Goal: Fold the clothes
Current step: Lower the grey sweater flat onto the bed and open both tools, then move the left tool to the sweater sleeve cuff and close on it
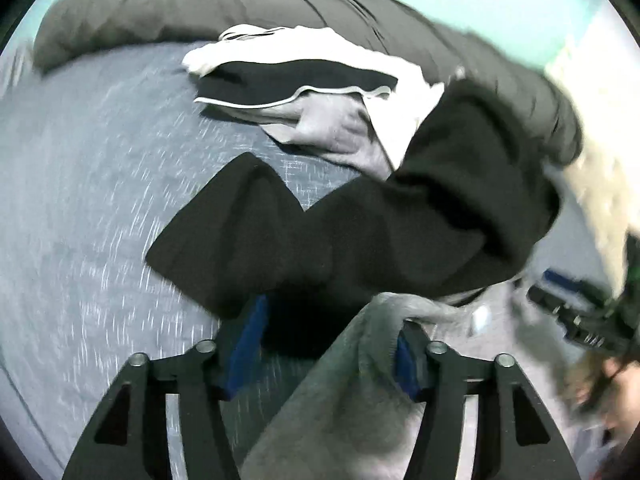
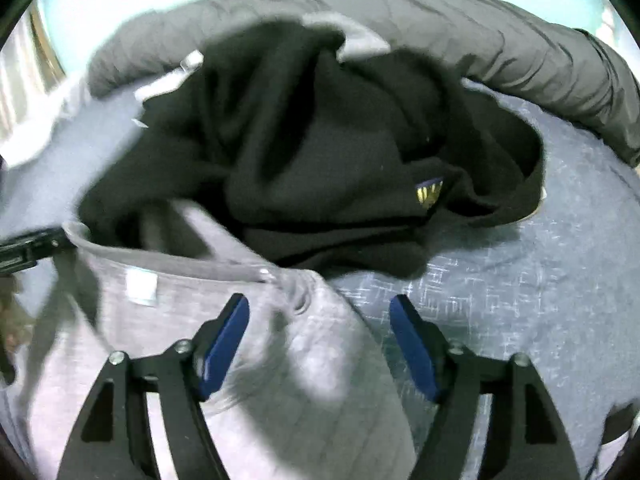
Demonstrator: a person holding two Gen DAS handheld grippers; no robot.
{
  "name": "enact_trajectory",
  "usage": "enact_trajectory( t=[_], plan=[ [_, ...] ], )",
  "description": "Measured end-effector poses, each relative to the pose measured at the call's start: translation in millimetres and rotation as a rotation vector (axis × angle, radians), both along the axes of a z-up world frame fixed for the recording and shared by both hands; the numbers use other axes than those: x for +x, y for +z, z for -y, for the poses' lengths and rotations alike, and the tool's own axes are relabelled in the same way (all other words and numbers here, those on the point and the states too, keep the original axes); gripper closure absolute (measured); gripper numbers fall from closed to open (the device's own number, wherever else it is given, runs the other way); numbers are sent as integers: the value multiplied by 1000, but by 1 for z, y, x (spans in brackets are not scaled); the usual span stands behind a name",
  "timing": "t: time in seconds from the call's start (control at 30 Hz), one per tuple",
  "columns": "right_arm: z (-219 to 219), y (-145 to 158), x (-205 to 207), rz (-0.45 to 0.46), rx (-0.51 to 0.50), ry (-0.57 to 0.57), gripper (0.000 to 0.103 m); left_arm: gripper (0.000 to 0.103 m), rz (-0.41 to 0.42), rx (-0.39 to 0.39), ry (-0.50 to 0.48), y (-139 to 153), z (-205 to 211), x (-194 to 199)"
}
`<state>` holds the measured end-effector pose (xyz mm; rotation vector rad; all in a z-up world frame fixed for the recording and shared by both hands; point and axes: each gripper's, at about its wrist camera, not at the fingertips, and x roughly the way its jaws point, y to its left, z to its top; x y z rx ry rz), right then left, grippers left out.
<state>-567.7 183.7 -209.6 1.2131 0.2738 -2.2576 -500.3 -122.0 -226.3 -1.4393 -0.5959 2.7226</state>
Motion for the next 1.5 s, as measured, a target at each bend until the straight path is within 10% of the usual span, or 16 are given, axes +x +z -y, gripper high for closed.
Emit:
enact_trajectory(
  t=[0.2,0.63,1.5],
  plan=[
    [-41,41,47,-38,-186,-76,29,23,16,2,-28,15,-1,31],
    [-77,61,173,-2,-324,-41,28,23,27,-26,-62,52,-4,86],
    [-157,20,346,23,-530,-183,28,23,169,1,51,-16,1,356]
  ],
)
